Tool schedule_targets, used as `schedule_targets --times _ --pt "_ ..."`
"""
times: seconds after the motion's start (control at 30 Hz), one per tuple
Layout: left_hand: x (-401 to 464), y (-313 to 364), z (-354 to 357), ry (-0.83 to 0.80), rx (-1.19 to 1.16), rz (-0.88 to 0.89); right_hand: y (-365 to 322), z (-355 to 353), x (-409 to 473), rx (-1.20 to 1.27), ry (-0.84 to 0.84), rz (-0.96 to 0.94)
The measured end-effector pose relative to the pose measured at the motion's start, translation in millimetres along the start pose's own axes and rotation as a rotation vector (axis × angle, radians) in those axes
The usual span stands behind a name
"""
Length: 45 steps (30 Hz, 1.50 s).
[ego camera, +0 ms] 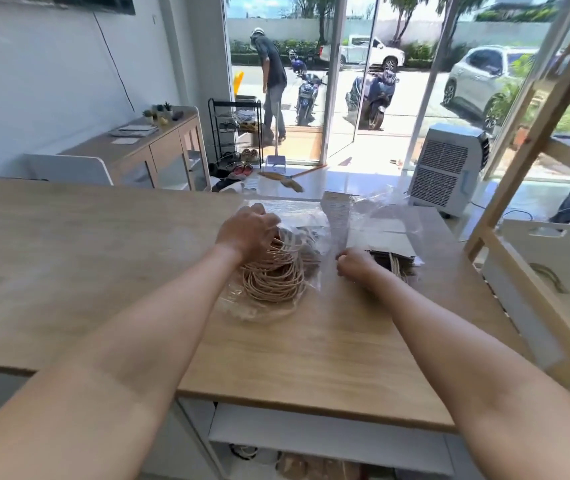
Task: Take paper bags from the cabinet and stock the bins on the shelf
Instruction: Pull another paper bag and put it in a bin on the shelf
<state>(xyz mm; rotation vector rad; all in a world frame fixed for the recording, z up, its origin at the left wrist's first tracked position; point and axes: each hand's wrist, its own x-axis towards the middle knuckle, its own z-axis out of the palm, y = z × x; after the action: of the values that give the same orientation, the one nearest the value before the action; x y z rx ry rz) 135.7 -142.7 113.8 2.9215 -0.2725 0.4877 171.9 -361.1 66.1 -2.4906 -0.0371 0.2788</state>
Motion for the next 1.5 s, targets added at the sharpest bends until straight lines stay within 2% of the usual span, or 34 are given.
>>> schedule_targets --times 0.13,0.2,0.4,0.5,0.6,0.7,0.8,0.87,0.93,1.0,1.13,1.23,1.37,1.5 --pt "16.1 -9.8 -5.3 0.184 -0.156 -0.103 -5.2 20.4 -0.5 -0.108 -0.021 0.012" --pt "23.7 -15.8 -11.3 0.215 -0.265 -0.195 -8.8 32.2 -1.8 -0.197 -0.037 0.006" --pt "39.9 -44.9 -19.1 0.191 -0.741 -0.570 -6.7 56.6 2.0 -0.324 -0.151 0.053" --pt "44.8 -55.2 -23.3 0.155 -0.982 -0.765 -4.7 56.0 6.6 -0.324 -0.146 0.074" --pt "48.5 -69.3 -24.6 0.047 -1.267 -0.897 -10.8 52.5 9.5 -0.278 -0.112 0.094" --pt "47.8 -74.7 -24.3 0.066 -1.205 -0.889 -21.1 47.2 17.3 -0.073 0.098 0.145" --pt "47.1 -79.0 -20.8 0.075 -1.179 -0.922 -37.7 36.5 23.5 0.242 0.292 0.194" --pt "47.3 -86.4 -17.2 0.065 -1.170 -0.991 -49.5 33.5 33.7 0.549 0.295 0.272" --pt "46.8 -91.1 -14.5 0.018 -1.175 -1.032 -57.5 30.9 40.6 0.830 0.206 0.382" --pt "45.2 -95.7 -11.9 -0.011 -1.164 -1.049 -65.0 29.0 43.5 0.936 0.060 0.477" --pt "44.1 -103.1 -3.5 -0.054 -1.152 -1.042 -75.8 32.0 54.6 0.938 -0.148 0.512" --pt "44.6 -108.8 2.3 -0.070 -1.153 -1.035 -82.7 36.3 68.4 0.755 -0.221 0.551" --pt "43.2 -114.1 6.7 -0.103 -1.146 -1.030 -92.1 35.5 71.0 0.584 -0.120 0.549" --pt "45.2 -116.3 5.6 -0.116 -1.158 -1.001 -99.2 29.7 72.3 0.636 -0.039 0.557"
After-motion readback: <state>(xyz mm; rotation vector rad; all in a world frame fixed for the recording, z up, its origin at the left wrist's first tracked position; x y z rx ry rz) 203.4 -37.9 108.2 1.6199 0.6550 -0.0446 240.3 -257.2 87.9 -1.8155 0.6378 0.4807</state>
